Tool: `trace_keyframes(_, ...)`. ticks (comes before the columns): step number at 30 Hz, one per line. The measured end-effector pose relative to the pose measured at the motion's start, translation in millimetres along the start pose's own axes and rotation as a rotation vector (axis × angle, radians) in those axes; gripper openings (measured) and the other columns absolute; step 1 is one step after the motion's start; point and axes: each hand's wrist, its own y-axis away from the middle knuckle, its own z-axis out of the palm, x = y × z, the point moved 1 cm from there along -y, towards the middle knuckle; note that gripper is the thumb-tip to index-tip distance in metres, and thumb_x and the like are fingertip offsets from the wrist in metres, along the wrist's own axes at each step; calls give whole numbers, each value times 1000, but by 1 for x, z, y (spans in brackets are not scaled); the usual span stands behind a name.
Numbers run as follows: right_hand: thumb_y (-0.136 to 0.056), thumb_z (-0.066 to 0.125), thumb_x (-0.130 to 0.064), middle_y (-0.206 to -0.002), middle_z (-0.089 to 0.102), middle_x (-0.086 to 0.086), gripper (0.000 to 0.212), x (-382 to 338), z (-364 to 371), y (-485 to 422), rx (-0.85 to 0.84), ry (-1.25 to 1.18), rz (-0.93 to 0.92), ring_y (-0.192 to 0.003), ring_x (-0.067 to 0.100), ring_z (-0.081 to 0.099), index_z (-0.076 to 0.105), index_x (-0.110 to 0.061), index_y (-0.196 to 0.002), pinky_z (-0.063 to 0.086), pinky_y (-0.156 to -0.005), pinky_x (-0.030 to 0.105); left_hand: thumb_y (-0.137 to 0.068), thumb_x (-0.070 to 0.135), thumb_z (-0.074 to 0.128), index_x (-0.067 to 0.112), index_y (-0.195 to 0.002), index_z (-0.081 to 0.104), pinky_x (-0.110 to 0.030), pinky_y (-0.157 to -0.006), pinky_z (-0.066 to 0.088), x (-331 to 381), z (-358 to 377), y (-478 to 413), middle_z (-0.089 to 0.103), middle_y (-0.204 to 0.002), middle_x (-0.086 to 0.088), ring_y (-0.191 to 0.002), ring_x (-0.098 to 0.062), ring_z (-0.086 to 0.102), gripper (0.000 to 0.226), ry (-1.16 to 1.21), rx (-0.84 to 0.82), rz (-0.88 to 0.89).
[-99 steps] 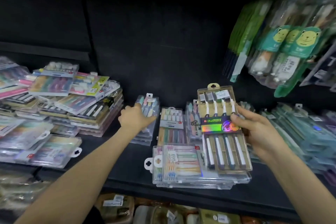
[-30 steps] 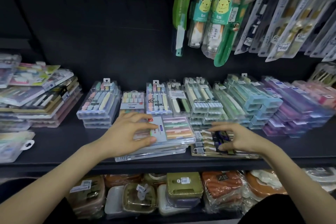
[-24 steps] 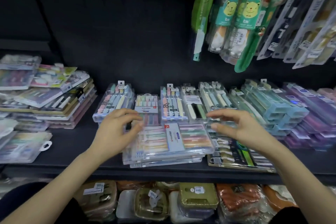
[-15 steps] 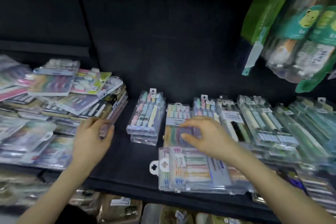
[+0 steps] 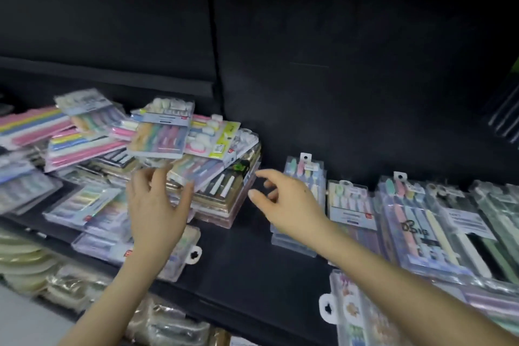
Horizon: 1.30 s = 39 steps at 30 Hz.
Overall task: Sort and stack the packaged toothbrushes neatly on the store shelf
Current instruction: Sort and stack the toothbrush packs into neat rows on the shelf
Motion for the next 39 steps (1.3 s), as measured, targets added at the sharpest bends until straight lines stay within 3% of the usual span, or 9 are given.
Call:
trace_keyframes(5,-92,52,-52,-120,60,3,55,-25,43,-61,98,-88,178,-111,24,57,47,-19,-136,47,-82,32,-86,48,50,10,-132,53,-50,-97,33,-12,-2,-54,44,-132,-30,-118,-45,41,59,-128,30,-85)
trace_keyframes(9,-88,47,-64,-141,45,11,70,-30,64,-100,158,99,246,-129,33,38,39,-22,-143,39,-102,40,-89,57,51,17,-141,43,-45,-98,34,-23,2,-91,43,-135,-29,-122,-42,42,66,-183,-189,-268)
trace_keyframes(16,-78,58,-67,-128,54,11,64,-35,61,-120,179,193,440,-118,32,48,60,-19,-120,41,-93,38,-84,17,70,-1,-93,57,-28,-52,45,-37,-11,-114,58,-85,-15,-60,-23,57,24,563,-404,-652)
trace_keyframes(20,-86,58,-42,-104,67,3,29,-44,60,-121,145,57,455,-93,24,62,67,-20,-103,49,-73,28,-89,4,63,-11,-111,52,-26,-50,57,-46,-24,-107,58,-110,-21,-80,-31,67,29,914,-364,-878)
trace_keyframes(28,-84,64,-18,-96,71,4,14,-39,53,-108,267,-308,388,-88,26,66,70,-13,-96,53,-72,34,-91,9,62,-8,-125,49,-24,-54,56,-53,-45,-83,61,-110,-16,-74,-24,69,41,1006,-359,-782)
trace_keyframes(31,-94,51,-41,-94,70,-2,28,-41,49,-99,97,20,286,-84,20,64,70,-25,-108,46,-63,27,-89,10,64,-4,-130,45,-25,-54,57,-47,-51,-76,61,-109,-14,-65,-21,71,47,1080,-382,-795)
trace_keyframes(33,-96,37,-55,-74,66,-5,45,-46,43,-91,114,150,274,-66,15,58,70,-28,-82,40,-56,25,-88,10,65,-4,-129,46,-25,-54,56,-39,-55,-71,60,-110,-14,-63,-21,71,47,1101,-401,-773)
trace_keyframes(35,-94,36,-61,-65,63,-6,52,-54,35,-79,149,-98,264,-60,13,56,60,-27,-63,42,-57,27,-88,9,65,-4,-125,48,-27,-55,57,-28,-57,-66,62,-103,-14,-63,-22,71,43,1125,-436,-747)
trace_keyframes(39,-94,60,-23,-96,74,-4,20,-66,25,-48,89,-862,197,-78,9,69,66,-22,-113,54,-58,21,-86,11,64,-1,-120,52,-30,-60,58,-1,-53,-48,66,-102,-17,-75,-25,70,38,1165,-584,-666)
